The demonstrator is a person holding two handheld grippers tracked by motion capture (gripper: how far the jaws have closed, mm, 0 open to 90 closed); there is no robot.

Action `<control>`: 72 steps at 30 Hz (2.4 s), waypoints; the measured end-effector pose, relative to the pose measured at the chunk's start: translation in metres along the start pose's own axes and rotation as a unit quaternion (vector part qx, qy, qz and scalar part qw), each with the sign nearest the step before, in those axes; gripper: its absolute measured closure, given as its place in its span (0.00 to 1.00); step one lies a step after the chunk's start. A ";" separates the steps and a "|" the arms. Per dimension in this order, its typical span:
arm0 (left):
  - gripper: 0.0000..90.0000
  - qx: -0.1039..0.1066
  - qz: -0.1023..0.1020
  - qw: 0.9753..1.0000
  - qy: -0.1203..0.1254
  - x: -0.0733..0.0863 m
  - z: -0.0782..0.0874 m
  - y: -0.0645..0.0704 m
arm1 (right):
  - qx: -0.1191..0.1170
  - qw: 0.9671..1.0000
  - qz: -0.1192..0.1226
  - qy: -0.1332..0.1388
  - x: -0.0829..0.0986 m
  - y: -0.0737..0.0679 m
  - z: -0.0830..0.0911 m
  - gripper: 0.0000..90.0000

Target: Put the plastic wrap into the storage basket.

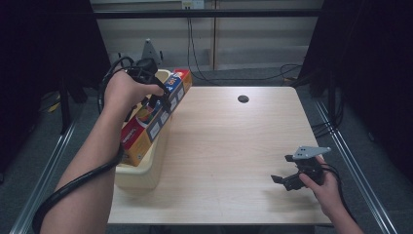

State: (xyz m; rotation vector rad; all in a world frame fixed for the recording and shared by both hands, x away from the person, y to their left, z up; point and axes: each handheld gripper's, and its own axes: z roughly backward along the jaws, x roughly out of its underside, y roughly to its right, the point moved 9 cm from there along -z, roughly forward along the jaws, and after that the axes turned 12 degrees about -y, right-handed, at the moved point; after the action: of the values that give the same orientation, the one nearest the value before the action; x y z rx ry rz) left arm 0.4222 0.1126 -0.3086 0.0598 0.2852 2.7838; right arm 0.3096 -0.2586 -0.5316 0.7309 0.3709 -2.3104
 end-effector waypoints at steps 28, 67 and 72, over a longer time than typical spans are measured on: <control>0.45 -0.004 0.046 0.999 0.014 0.015 0.015 -0.032 | -0.004 1.000 -0.003 -0.003 -0.001 -0.001 -0.002 0.02; 0.45 -0.024 0.110 0.993 0.022 0.030 0.003 -0.073 | -0.005 1.000 0.002 -0.003 -0.002 -0.003 -0.003 0.02; 0.45 -0.024 0.114 0.993 0.015 0.030 -0.003 -0.075 | -0.006 1.000 0.002 -0.003 -0.002 -0.003 -0.003 0.02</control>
State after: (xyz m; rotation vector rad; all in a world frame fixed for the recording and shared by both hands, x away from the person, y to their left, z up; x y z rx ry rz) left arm 0.4180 0.1911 -0.3266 0.0409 0.2313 3.0183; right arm 0.3102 -0.2542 -0.5321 0.7176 0.3795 -2.3048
